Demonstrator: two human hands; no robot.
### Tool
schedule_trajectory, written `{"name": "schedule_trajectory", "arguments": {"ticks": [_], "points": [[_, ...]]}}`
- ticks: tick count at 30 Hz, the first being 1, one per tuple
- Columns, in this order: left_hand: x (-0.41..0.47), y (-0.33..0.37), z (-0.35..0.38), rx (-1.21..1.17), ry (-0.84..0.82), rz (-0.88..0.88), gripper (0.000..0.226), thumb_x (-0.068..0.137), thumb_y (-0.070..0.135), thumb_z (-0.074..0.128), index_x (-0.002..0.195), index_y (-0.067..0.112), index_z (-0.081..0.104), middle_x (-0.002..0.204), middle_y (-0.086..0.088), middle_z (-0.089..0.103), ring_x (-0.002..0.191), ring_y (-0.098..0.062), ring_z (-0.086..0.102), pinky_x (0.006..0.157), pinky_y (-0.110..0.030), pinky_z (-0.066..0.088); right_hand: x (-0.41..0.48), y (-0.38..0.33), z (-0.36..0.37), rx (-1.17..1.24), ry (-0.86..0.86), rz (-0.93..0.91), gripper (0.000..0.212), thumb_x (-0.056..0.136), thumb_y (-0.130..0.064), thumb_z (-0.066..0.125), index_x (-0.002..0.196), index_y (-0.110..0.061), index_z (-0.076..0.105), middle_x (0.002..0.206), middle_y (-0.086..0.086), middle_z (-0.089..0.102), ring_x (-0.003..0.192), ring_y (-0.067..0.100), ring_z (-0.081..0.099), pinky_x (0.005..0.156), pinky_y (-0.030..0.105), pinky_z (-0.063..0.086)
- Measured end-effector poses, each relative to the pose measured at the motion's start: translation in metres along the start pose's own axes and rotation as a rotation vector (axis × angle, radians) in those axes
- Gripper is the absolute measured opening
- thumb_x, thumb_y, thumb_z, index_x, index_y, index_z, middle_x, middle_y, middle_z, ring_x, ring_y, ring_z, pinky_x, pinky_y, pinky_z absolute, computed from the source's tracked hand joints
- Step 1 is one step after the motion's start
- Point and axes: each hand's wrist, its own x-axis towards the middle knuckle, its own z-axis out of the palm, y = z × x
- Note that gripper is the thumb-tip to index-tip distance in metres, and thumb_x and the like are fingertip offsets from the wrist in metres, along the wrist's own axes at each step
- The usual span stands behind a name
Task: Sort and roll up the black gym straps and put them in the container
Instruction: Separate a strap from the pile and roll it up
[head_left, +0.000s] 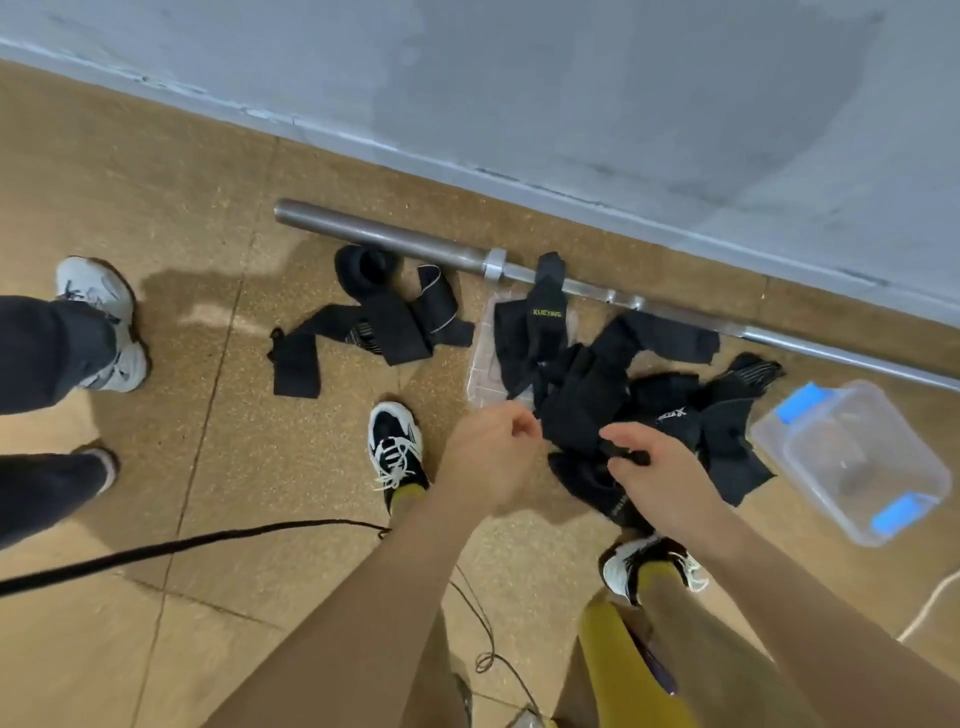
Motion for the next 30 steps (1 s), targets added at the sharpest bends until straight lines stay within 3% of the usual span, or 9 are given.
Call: {"name": "schedule_trajectory", "arguments": {"ticks": [3, 5, 11, 16, 21, 24, 26, 28, 30], "points": [[-0.002, 0.014, 0.033, 0.155, 0.013, -0.008, 0.023, 0.096, 0.016, 0.045, 0.1, 0.014, 0.067, 0.099, -0.007, 0.067, 0.092, -0.026, 0.063, 0.084, -0.041, 0.053, 0.004, 0.05, -0.032, -0.06, -0.027, -0.011, 0.046, 0.095, -0.011, 0.055, 0.139, -0.026, 0.052, 0.129, -0.002, 0.06, 0.109, 0.021, 0.06, 0.096, 0.035, 0.047], [0.002, 0.015, 0.056, 0.274, 0.022, 0.004, 0.023, 0.098, 0.017, 0.044, 0.102, 0.015, 0.067, 0.101, -0.007, 0.066, 0.095, -0.026, 0.062, 0.088, -0.043, 0.052, 0.009, 0.083, -0.049, 0.005, -0.014, 0.04, 0.044, 0.095, -0.009, 0.053, 0.136, -0.024, 0.049, 0.118, 0.005, 0.066, 0.091, 0.024, 0.064, 0.085, 0.041, 0.053], [0.056, 0.005, 0.119, 0.524, -0.008, 0.08, 0.025, 0.093, 0.012, 0.046, 0.105, 0.023, 0.065, 0.108, -0.003, 0.061, 0.103, -0.024, 0.056, 0.09, -0.039, 0.05, 0.043, 0.168, -0.072, 0.153, 0.094, 0.222, 0.04, 0.097, -0.006, 0.051, 0.136, -0.014, 0.052, 0.094, 0.002, 0.065, 0.077, 0.023, 0.061, 0.073, 0.035, 0.049], [0.13, -0.017, 0.152, 0.595, 0.051, 0.094, 0.033, 0.09, 0.011, 0.05, 0.121, 0.016, 0.058, 0.122, -0.008, 0.052, 0.12, -0.028, 0.044, 0.094, -0.041, 0.046, 0.111, 0.197, -0.068, 0.008, 0.099, 0.093, 0.054, 0.097, -0.011, 0.055, 0.148, -0.021, 0.04, 0.142, 0.007, 0.052, 0.103, 0.022, 0.061, 0.091, 0.034, 0.047], [0.22, -0.036, 0.152, 0.411, 0.252, 0.064, 0.046, 0.09, 0.015, 0.059, 0.134, 0.006, 0.048, 0.131, -0.017, 0.05, 0.123, -0.033, 0.045, 0.096, -0.032, 0.038, 0.205, 0.183, -0.036, -0.098, 0.042, -0.108, 0.072, 0.1, -0.023, 0.055, 0.159, -0.027, 0.013, 0.152, 0.005, 0.043, 0.116, 0.027, 0.061, 0.083, 0.029, 0.047], [0.267, -0.047, 0.15, 0.227, 0.347, 0.012, 0.045, 0.089, 0.021, 0.067, 0.126, 0.002, 0.049, 0.125, -0.017, 0.057, 0.116, -0.035, 0.055, 0.084, -0.033, 0.041, 0.256, 0.185, -0.025, -0.075, -0.09, -0.138, 0.083, 0.097, -0.032, 0.061, 0.158, -0.036, 0.006, 0.146, -0.001, 0.042, 0.092, 0.014, 0.065, 0.065, 0.019, 0.047], [0.289, -0.056, 0.154, 0.092, 0.346, -0.014, 0.051, 0.088, 0.027, 0.071, 0.128, 0.004, 0.048, 0.125, -0.015, 0.061, 0.115, -0.034, 0.058, 0.09, -0.035, 0.047, 0.276, 0.195, -0.024, -0.296, -0.186, -0.226, 0.093, 0.089, -0.048, 0.068, 0.157, -0.04, 0.005, 0.161, -0.005, 0.024, 0.129, 0.02, 0.049, 0.096, 0.032, 0.048], [0.302, -0.063, 0.161, -0.025, 0.349, -0.032, 0.055, 0.086, 0.032, 0.075, 0.129, 0.008, 0.051, 0.123, -0.01, 0.063, 0.112, -0.031, 0.061, 0.096, -0.043, 0.051, 0.275, 0.206, -0.022, -0.617, -0.16, -0.332, 0.09, 0.081, -0.061, 0.069, 0.153, -0.041, 0.017, 0.159, -0.006, 0.021, 0.146, 0.023, 0.023, 0.112, 0.05, 0.03], [0.309, -0.064, 0.165, -0.111, 0.392, -0.017, 0.045, 0.084, 0.031, 0.077, 0.121, 0.011, 0.06, 0.115, -0.008, 0.067, 0.105, -0.028, 0.064, 0.093, -0.044, 0.054, 0.262, 0.217, -0.018, -0.757, -0.013, -0.565, 0.059, 0.082, -0.06, 0.068, 0.127, -0.033, 0.043, 0.13, -0.003, 0.043, 0.125, 0.021, 0.04, 0.097, 0.043, 0.034]]}}
